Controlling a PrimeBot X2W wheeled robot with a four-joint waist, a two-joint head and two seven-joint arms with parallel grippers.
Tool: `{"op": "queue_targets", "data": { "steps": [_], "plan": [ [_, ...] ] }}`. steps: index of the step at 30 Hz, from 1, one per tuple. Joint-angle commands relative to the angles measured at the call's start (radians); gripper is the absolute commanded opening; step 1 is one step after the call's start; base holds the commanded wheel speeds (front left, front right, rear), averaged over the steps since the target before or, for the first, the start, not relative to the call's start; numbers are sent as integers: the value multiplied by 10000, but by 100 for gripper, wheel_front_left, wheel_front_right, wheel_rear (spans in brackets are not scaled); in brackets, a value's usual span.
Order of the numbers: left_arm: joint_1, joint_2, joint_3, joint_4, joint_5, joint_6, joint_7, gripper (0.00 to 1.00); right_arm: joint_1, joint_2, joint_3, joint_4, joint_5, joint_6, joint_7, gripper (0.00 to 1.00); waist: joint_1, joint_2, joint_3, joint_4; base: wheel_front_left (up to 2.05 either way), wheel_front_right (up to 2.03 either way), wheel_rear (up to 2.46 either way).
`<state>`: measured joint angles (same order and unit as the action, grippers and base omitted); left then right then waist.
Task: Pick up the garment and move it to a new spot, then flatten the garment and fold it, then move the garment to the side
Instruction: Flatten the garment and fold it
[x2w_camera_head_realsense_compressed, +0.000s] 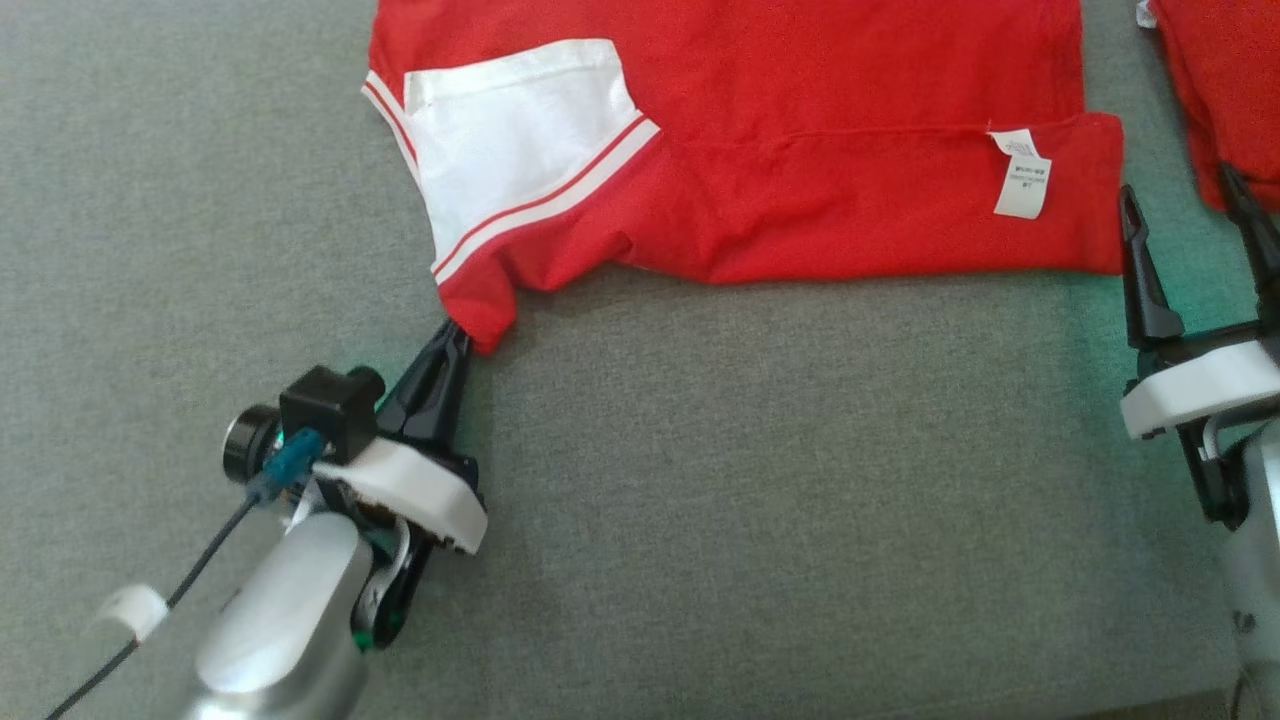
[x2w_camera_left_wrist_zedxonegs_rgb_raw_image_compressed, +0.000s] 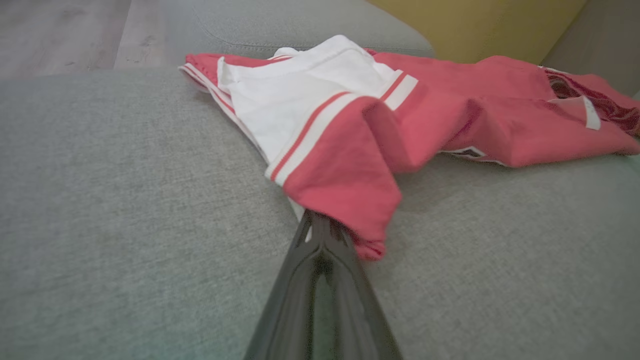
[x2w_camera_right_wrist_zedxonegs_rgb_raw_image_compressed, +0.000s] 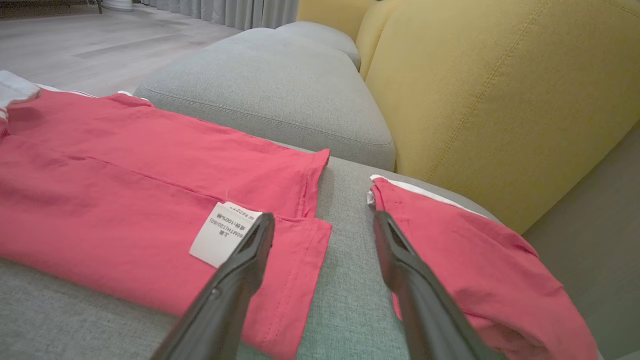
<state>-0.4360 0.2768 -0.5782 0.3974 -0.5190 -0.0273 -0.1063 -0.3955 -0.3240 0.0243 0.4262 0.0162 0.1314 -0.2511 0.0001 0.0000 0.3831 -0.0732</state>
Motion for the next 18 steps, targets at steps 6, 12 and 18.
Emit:
{"op": "queue_targets", "data": {
  "steps": [6, 12, 18],
  "plan": [
    [581, 800, 512, -1245, -51, 185, -202, 0, 419, -52, 58, -205, 41, -7, -107, 100, -1, 0, -370, 152, 0, 0, 0],
    [1349, 1563, 803, -2479, -51, 586, -36, 0, 773, -84, -58, -125, 122, -7, -107, 100, -1, 0, -773, 349, 0, 0, 0],
    [1631, 1465, 831, -3115, -372, 773, 250, 100, 1029, -22, -100, -81, 207, -7, -107, 100, -1, 0, -867, 432, 0, 0, 0]
  ]
}}
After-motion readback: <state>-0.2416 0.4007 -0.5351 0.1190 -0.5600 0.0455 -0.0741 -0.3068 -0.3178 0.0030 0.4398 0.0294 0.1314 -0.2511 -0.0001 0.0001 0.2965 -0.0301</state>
